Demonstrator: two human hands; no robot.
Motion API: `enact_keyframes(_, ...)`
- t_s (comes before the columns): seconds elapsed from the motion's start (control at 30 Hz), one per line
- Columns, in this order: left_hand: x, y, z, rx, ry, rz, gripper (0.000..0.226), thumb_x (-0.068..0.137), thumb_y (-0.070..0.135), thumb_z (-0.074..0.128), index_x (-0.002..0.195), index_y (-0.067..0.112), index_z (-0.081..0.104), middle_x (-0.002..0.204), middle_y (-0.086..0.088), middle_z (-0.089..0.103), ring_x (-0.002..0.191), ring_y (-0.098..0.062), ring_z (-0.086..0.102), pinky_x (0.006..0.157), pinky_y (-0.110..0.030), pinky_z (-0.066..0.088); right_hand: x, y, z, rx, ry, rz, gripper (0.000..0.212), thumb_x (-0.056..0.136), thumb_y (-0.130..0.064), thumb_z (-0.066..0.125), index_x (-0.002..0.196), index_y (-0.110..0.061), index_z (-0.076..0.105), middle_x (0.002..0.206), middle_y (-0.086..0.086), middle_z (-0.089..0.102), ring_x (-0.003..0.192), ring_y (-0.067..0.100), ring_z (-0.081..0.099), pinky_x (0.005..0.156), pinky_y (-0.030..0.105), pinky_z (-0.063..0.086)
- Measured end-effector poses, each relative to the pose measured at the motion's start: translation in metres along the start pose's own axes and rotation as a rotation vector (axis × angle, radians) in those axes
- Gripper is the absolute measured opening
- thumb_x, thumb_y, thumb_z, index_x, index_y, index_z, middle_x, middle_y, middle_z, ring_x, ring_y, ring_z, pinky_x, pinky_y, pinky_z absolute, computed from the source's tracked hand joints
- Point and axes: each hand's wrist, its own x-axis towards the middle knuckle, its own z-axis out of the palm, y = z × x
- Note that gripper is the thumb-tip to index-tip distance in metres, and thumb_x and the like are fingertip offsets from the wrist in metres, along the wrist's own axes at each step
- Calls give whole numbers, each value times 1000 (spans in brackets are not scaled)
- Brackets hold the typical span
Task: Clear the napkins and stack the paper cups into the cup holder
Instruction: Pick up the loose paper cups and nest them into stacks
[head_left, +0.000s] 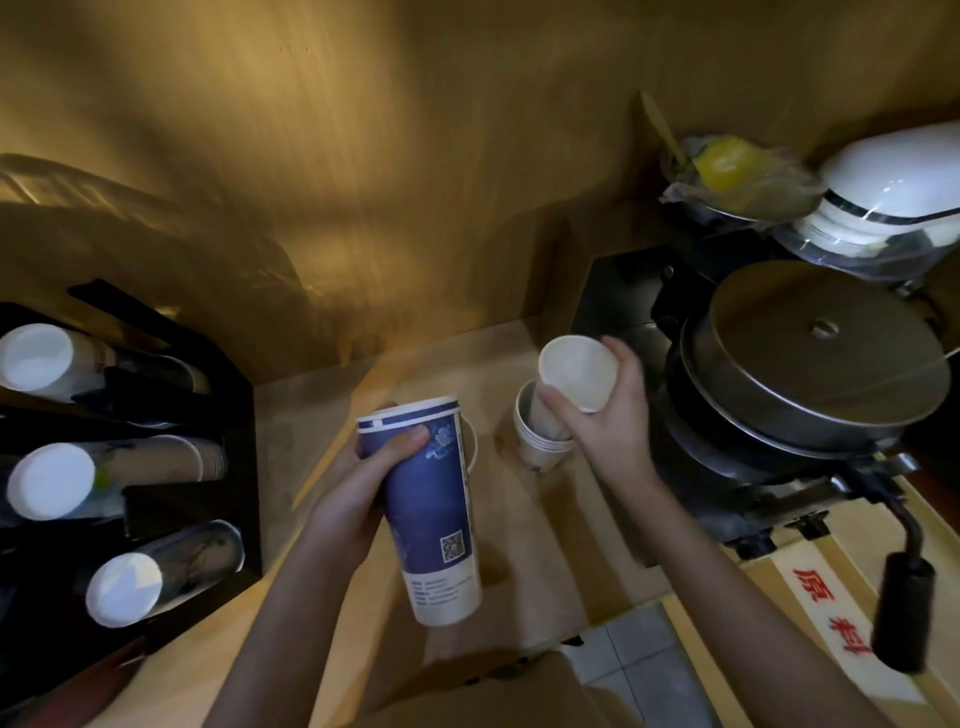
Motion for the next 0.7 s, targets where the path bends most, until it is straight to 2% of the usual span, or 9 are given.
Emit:
enact_keyframes(0.07,-1,-3,1,-1,1,-16,91,41,41,79,124,15,53,116,-14,67,99,-26,67,60,-25,57,-4,12,11,-87,-55,-5,89,63,-41,78,136,-20,31,140,7,40,128,25,39,103,43,40)
enact_keyframes(0.2,-6,-8,4,-18,-2,-25,90,43,36,80,125,17,51,117,-12,66,103,-27,65,73,-31,55,-7,30,23,-208,-186,1,95,69,-45,74,142,-17,21,146,10,33,135,26,30,108,45,34)
enact_keyframes(0.33,-10,-7,9,4,-36,1,58,53,26,77,108,16,60,99,-8,73,86,-20,70,66,-27,57,-6,38,25,-319,-235,-30,93,72,-56,66,142,-14,19,147,12,33,135,29,31,111,46,30)
enact_keyframes(0.43,-12,-5,11,13,-36,36,60,44,32,79,100,19,62,90,-5,75,83,-19,71,65,-27,58,-1,27,21,-431,-252,-35,92,76,-58,60,143,-11,18,151,12,28,141,28,18,116,49,19)
enact_keyframes(0.5,-13,-1,14,28,-23,56,56,45,29,80,97,20,62,88,-3,76,83,-19,71,66,-27,57,2,5,15,-453,-288,-60,81,82,-57,51,144,-12,22,154,10,24,143,25,11,117,46,16)
enact_keyframes(0.53,-14,1,17,45,-15,69,53,48,26,81,98,20,62,90,-3,75,85,-19,71,67,-26,57,2,-11,12,-397,-334,-72,76,84,-57,48,143,-15,26,154,9,25,142,23,14,116,43,18)
enact_keyframes(0.6,-16,6,23,92,2,106,54,51,18,84,99,17,61,95,-4,73,84,-15,71,65,-22,56,-2,-45,7,-119,-509,-27,67,85,-54,50,139,-19,34,148,6,35,133,16,31,107,32,31)
enact_keyframes(0.67,-18,10,29,142,15,163,47,57,11,82,99,15,61,92,-3,72,74,-6,71,58,-15,54,-12,-73,3,166,-733,77,65,80,-53,56,135,-21,41,139,2,47,120,8,44,93,19,38)
enact_keyframes(0.7,-20,11,32,172,19,188,44,60,7,79,99,14,61,90,-2,71,70,-3,70,55,-13,53,-17,-81,3,211,-809,93,67,77,-54,60,133,-22,43,135,0,51,116,7,49,89,17,40)
